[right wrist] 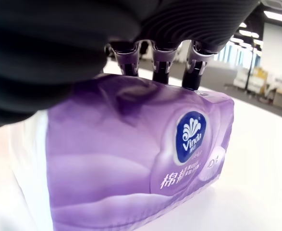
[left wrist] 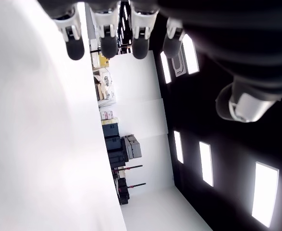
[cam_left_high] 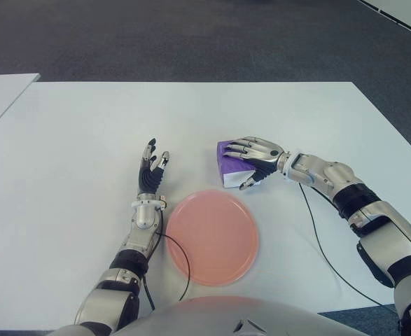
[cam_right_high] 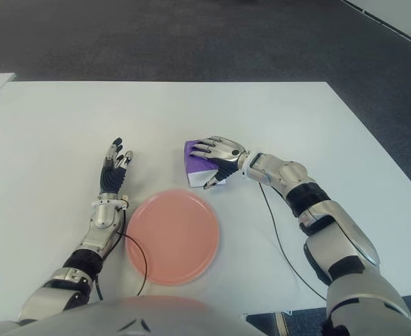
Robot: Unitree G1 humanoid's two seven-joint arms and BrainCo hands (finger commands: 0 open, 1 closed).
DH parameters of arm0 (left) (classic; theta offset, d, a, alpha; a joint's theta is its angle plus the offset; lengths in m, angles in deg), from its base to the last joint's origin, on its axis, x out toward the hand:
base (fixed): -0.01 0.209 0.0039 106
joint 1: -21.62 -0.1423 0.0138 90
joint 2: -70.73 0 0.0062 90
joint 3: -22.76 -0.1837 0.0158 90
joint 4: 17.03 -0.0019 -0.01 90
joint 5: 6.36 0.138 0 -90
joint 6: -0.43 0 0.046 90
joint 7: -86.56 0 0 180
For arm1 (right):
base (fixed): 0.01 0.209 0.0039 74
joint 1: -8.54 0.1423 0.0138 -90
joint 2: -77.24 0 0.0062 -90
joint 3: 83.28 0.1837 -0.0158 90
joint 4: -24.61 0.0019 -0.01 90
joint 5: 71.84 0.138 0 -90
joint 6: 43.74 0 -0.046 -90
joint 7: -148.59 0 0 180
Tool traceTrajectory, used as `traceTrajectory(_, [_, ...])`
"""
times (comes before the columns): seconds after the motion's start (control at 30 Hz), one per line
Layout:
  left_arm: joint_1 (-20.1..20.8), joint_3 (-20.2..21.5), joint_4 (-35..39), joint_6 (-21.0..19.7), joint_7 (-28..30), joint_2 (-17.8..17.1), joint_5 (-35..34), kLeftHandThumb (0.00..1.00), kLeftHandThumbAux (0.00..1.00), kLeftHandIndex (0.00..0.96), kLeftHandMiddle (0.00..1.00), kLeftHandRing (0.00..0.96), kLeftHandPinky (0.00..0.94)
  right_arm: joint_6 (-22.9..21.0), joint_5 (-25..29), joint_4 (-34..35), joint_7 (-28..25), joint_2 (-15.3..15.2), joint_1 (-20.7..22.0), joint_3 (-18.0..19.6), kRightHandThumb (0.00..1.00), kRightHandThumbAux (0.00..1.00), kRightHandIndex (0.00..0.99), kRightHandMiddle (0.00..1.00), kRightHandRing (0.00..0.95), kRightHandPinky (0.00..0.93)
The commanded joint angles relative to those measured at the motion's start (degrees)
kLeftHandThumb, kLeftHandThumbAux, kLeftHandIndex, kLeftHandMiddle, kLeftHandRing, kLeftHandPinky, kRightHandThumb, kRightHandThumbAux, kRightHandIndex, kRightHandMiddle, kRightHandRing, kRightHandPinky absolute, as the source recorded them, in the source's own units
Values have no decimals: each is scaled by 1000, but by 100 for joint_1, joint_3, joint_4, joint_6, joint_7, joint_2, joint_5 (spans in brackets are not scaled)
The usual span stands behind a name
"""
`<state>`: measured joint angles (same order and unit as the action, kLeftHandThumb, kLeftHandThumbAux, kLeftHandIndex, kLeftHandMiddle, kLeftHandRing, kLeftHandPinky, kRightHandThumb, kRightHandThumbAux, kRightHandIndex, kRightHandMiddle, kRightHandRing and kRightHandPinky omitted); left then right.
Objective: Put the tissue paper into the plate.
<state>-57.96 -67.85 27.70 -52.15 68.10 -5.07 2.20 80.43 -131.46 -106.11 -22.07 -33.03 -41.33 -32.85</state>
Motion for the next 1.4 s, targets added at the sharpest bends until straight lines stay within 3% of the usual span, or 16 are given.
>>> traceTrajectory(0.03, [-458,-62,-262,-47,-101,48,172,21,410,0,0,0,0,-749,-817,-1202,1758,391,-610,-614,285,346,0,0,0,0])
traceTrajectory(0.17, [-462,-70,-259,-63,-106,27,196,22,408,0,0,0,0,-1306,-1153,-1744,3170,700,-741,-971,313,412,0,6,0,16])
traceTrajectory(0.33, [-490,-62,-223,-38,-81,1,195,22,407,0,0,0,0,-1892,-1284,-2189,3887,987,-795,-1295,356,470,0,21,0,25])
traceTrajectory(0.53, [-517,-40,-173,-76,-48,-14,175,25,400,0,0,0,0,-2393,-1187,-2394,4320,1184,-799,-1556,377,520,0,2,0,2])
traceTrajectory(0.73, [-527,-25,-165,-47,-32,-25,154,33,397,0,0,0,0,-2627,-1009,-2475,4874,1286,-838,-1630,382,560,0,0,0,19])
traceTrajectory(0.87, [-528,-22,-178,48,-52,-30,163,39,389,0,0,0,0,-2673,-913,-2551,5188,1364,-868,-1635,427,570,0,33,20,74])
traceTrajectory(1.2, [-556,-18,-126,56,-39,-38,163,50,378,0,0,0,0,-2505,-643,-2797,5356,1570,-946,-1567,529,565,49,111,100,163])
traceTrajectory(1.33, [-576,-37,-71,-49,-6,-79,191,54,380,0,0,0,0,-2382,-427,-2855,5303,1660,-987,-1480,592,579,144,174,177,245])
traceTrajectory(1.37, [-580,-44,-55,-94,16,-91,194,55,381,0,0,0,0,-2351,-367,-2866,5298,1685,-994,-1457,718,597,208,284,290,343])
traceTrajectory(1.4, [-580,-38,-44,-124,37,-97,177,55,382,0,0,0,0,-2274,-276,-2863,5241,1706,-1003,-1410,763,604,232,323,331,379])
